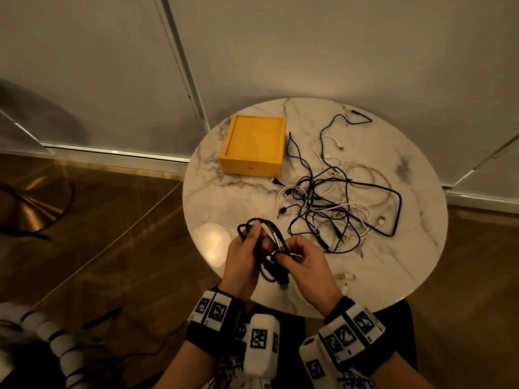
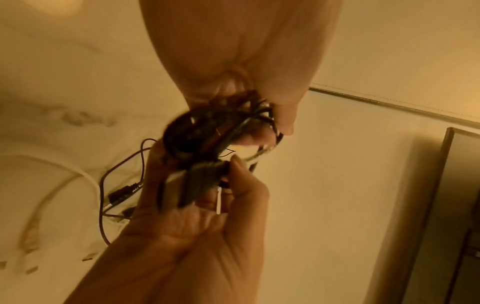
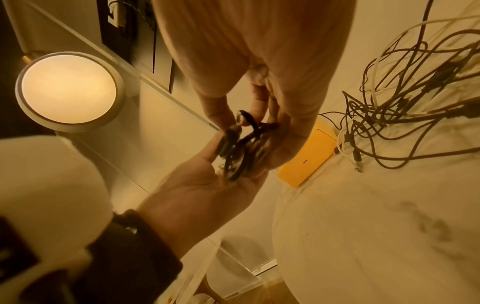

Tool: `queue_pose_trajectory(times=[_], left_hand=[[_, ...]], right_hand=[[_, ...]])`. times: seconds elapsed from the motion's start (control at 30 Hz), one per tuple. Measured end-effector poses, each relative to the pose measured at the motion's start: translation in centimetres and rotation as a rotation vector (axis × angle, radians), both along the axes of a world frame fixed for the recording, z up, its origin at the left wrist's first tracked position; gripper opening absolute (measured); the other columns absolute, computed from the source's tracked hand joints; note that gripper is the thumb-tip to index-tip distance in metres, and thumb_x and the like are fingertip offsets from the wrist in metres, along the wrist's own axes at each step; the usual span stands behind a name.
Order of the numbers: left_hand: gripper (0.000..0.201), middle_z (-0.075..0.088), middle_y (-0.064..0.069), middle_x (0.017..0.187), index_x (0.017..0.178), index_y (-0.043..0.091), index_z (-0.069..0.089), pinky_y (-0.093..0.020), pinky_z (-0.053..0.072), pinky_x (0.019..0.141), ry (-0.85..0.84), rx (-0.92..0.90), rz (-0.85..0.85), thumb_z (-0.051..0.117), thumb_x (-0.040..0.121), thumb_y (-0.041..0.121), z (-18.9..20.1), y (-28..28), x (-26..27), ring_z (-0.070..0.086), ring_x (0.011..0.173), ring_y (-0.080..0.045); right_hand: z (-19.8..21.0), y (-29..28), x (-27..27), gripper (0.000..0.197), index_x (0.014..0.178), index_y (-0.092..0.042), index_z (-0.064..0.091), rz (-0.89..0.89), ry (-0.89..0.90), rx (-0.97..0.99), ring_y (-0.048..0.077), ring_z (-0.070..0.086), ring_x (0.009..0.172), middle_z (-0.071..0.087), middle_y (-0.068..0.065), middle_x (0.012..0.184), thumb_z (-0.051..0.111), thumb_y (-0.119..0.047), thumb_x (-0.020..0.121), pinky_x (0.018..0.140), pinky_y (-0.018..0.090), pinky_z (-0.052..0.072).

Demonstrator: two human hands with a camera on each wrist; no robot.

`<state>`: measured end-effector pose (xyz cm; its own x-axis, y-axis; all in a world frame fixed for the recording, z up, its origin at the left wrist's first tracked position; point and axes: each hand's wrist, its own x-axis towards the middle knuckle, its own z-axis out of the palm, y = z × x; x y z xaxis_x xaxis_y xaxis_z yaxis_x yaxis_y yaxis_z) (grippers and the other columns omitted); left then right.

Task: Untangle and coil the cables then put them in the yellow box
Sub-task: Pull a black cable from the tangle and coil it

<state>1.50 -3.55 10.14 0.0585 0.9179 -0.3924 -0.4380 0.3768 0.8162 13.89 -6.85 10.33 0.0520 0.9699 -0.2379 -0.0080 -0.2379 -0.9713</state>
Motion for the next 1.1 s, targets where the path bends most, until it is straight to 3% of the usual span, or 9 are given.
queue_pose_trajectory(times=[0.1, 0.23, 0.37, 0.53, 0.67, 0.73, 0.87, 0.97, 1.1], left_hand=[[0.034, 0.028, 0.004, 0.054, 0.067, 0.015, 0.045, -0.025, 0.026, 0.054, 0.040, -0.017, 0.017, 0.049, 0.099, 0.028, 0.3, 0.4, -0.1, 0.027, 0.049, -0.010], [0.035, 0.027, 0.007, 0.054, 0.066, 0.017, 0.038, -0.018, 0.027, 0.047, 0.304, 0.116, -0.016, 0.051, 0.099, 0.023, 0.7, 0.6, -0.4, 0.026, 0.046, -0.006], [0.037, 0.026, 0.006, 0.053, 0.066, 0.014, 0.036, -0.017, 0.027, 0.045, 0.320, 0.171, -0.027, 0.051, 0.099, 0.019, 1.0, 0.4, 0.1, 0.024, 0.045, -0.008], [0.035, 0.035, 0.005, 0.050, 0.067, 0.014, 0.041, -0.018, 0.031, 0.044, 0.396, 0.086, 0.160, 0.056, 0.097, 0.024, 0.4, 0.4, 0.4, 0.031, 0.045, -0.007], [0.036, 0.038, 0.009, 0.046, 0.066, 0.014, 0.044, -0.017, 0.034, 0.046, 0.504, 0.057, 0.157, 0.057, 0.096, 0.029, -0.3, 0.8, -0.8, 0.034, 0.043, -0.005], [0.036, 0.034, 0.011, 0.045, 0.064, 0.016, 0.043, -0.018, 0.035, 0.046, 0.454, 0.045, 0.096, 0.056, 0.096, 0.026, -0.3, 0.9, -1.6, 0.032, 0.042, -0.006], [0.039, 0.023, 0.006, 0.050, 0.063, 0.019, 0.032, -0.019, 0.026, 0.037, 0.136, -0.021, -0.096, 0.057, 0.092, 0.026, 0.3, 0.1, -2.6, 0.021, 0.038, -0.009], [0.039, 0.020, 0.005, 0.047, 0.059, 0.020, 0.031, -0.014, 0.020, 0.035, 0.005, -0.104, -0.222, 0.053, 0.088, 0.035, 0.8, -0.8, -1.9, 0.019, 0.034, -0.008], [0.040, 0.018, 0.007, 0.046, 0.055, 0.021, 0.035, -0.016, 0.013, 0.036, -0.121, -0.161, -0.297, 0.051, 0.086, 0.041, 1.3, -1.0, -0.8, 0.017, 0.032, -0.005]], right_hand=[[0.0, 0.1, 0.3, 0.014, 0.081, -0.008, 0.056, 0.061, 0.002, -0.025, 0.021, 0.069, 0.073, 0.067, 0.020, 0.084, 0.062, 0.004, 0.085, 0.066, 0.032, 0.056], [-0.2, 0.1, 0.8, 0.012, 0.079, -0.013, 0.060, 0.179, -0.275, 0.033, 0.020, 0.069, 0.076, 0.069, 0.007, 0.080, 0.071, -0.010, 0.081, 0.074, 0.041, 0.056], [-0.1, 0.2, 0.5, 0.023, 0.082, -0.017, 0.061, 0.211, -0.452, 0.007, 0.009, 0.067, 0.065, 0.069, -0.003, 0.081, 0.077, -0.032, 0.075, 0.065, 0.033, 0.055], [-0.5, 0.0, 0.3, 0.012, 0.093, -0.014, 0.056, 0.249, -0.576, 0.018, 0.017, 0.065, 0.048, 0.066, 0.010, 0.076, 0.064, -0.019, 0.086, 0.055, 0.031, 0.055], [-0.1, -0.3, 0.6, 0.018, 0.099, -0.016, 0.060, 0.316, -0.564, 0.044, 0.017, 0.067, 0.067, 0.066, 0.011, 0.083, 0.060, -0.031, 0.091, 0.067, 0.036, 0.057], [0.3, -0.4, 1.2, 0.025, 0.099, -0.014, 0.063, 0.350, -0.695, 0.121, 0.019, 0.064, 0.076, 0.066, 0.008, 0.086, 0.056, -0.037, 0.093, 0.073, 0.037, 0.051], [0.8, 0.4, 3.2, 0.027, 0.111, -0.020, 0.068, 0.433, -0.995, 0.164, 0.021, 0.050, 0.090, 0.048, 0.003, 0.098, 0.055, -0.036, 0.094, 0.076, 0.032, 0.040], [0.5, 1.5, 4.1, 0.022, 0.107, -0.018, 0.072, 0.450, -0.915, 0.060, 0.017, 0.054, 0.086, 0.055, 0.002, 0.091, 0.064, -0.028, 0.089, 0.070, 0.026, 0.033], [-0.4, 1.6, 3.4, 0.001, 0.078, -0.007, 0.073, 0.227, -0.436, -0.034, 0.010, 0.066, 0.060, 0.068, 0.001, 0.067, 0.074, -0.007, 0.079, 0.062, 0.024, 0.050]])
